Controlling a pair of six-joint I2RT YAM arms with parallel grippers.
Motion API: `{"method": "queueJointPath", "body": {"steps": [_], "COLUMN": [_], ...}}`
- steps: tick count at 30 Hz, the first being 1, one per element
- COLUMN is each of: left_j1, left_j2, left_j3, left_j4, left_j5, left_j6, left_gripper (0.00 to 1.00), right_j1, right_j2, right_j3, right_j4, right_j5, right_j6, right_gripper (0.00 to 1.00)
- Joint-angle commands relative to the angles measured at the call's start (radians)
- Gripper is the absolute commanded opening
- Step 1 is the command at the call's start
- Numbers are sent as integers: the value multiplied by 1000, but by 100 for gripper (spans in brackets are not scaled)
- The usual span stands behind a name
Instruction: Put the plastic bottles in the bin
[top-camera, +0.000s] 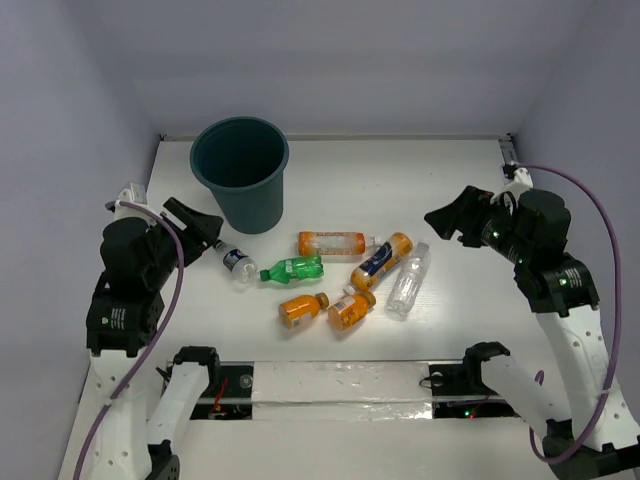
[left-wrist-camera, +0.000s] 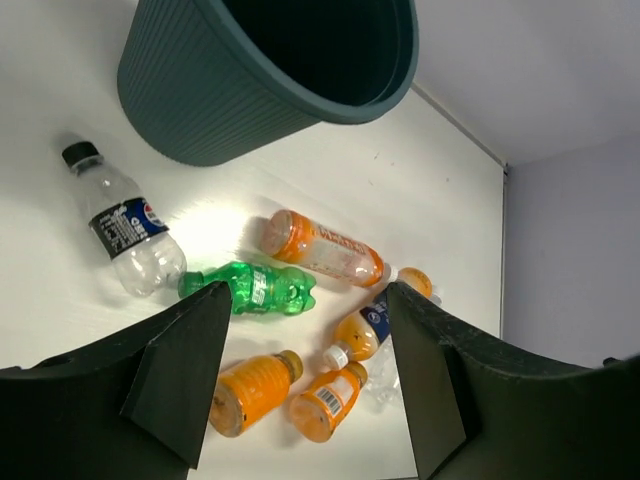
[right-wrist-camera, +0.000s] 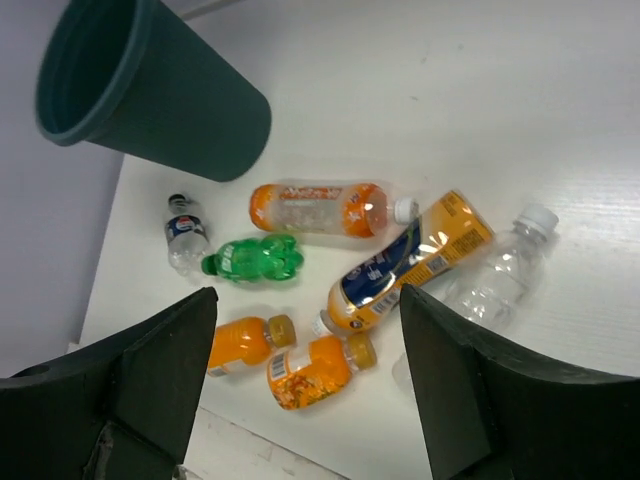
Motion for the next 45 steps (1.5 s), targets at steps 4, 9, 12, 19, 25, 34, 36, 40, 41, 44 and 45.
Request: {"method": "queueJointPath", "body": {"steps": [4,9,12,19,25,34,36,40,41,44,45], "left_j1": [3,3,3,3,-30,-352,-541,-760,-785,-831,-842], "left_j2": [-67,-131,-136,-107,-105,-16,46,203,235,338,375], "left_j3": [-105,-267,-316,-306,-312,-312,-300,-252,-231,-192,-183], "left_j4": [-9,7,23,114,163,264,280,329,339,385,410], "left_j5": [-9,10,33,152,235,128,-7,-145,-151,-185,-180], "left_j6": [-58,-89,-86,-5,67,59,26,12,14,31,35], "left_gripper": [60,46,17,0,0,0,0,6,9,22,26], "right_j1": [-3,-3,-3,-3,-3,-3,-3,-3,-3,-3,-3], "right_j2": [-29,-38,-18,51,152,299,313,364,376,422,434], "right_j3": [-63,-116,-156,-251,-308,-403,-412,-422,-425,-429,-432], "right_j4": [-49,-69,-89,-28,66,177,191,216,221,248,254], "right_j5": [96,167,210,229,176,172,178,213,216,218,218], "right_j6": [21,33,38,98,153,225,244,251,251,251,251], "right_gripper": [49,0,0,12,80,91,90,86,85,82,80]}}
